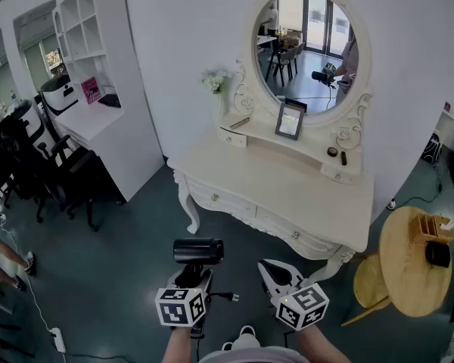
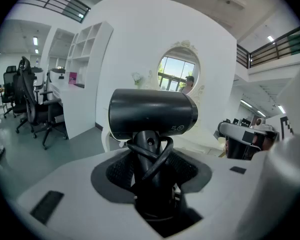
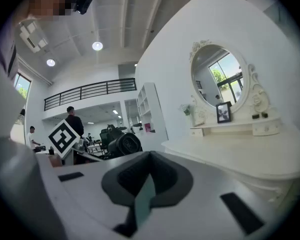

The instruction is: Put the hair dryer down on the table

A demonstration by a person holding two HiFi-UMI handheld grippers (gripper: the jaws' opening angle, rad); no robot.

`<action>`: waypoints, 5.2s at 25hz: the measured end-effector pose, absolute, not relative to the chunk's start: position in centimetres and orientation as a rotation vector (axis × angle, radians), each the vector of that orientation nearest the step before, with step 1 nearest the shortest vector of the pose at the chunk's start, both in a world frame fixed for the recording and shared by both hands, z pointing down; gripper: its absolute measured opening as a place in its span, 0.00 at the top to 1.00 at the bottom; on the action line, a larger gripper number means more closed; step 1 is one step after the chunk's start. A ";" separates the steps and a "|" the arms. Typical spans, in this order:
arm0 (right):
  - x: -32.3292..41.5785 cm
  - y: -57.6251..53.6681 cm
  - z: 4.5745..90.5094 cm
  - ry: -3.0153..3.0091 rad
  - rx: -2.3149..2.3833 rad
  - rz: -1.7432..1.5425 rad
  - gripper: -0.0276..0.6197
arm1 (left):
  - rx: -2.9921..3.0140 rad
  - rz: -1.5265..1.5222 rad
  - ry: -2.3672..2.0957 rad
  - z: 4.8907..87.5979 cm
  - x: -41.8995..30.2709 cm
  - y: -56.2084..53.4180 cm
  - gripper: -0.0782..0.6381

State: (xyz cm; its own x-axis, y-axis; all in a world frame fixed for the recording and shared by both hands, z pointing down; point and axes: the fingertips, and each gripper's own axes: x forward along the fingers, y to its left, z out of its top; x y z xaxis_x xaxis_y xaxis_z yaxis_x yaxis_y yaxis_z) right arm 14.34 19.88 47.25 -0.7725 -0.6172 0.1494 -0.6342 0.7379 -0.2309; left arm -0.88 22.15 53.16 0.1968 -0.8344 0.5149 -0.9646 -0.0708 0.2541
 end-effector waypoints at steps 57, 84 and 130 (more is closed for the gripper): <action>-1.6 -9.3 47.5 -2.816 1.163 0.461 0.95 | 2.039 0.246 -1.647 51.3 -17.0 -8.0 0.61; -4.1 -18.6 47.3 -2.797 1.217 0.450 0.95 | 2.101 0.242 -1.627 50.2 -19.6 -19.3 0.61; 0.6 -24.5 49.2 -2.749 1.286 0.525 0.95 | 1.961 0.595 -1.574 60.5 -14.9 -36.2 0.61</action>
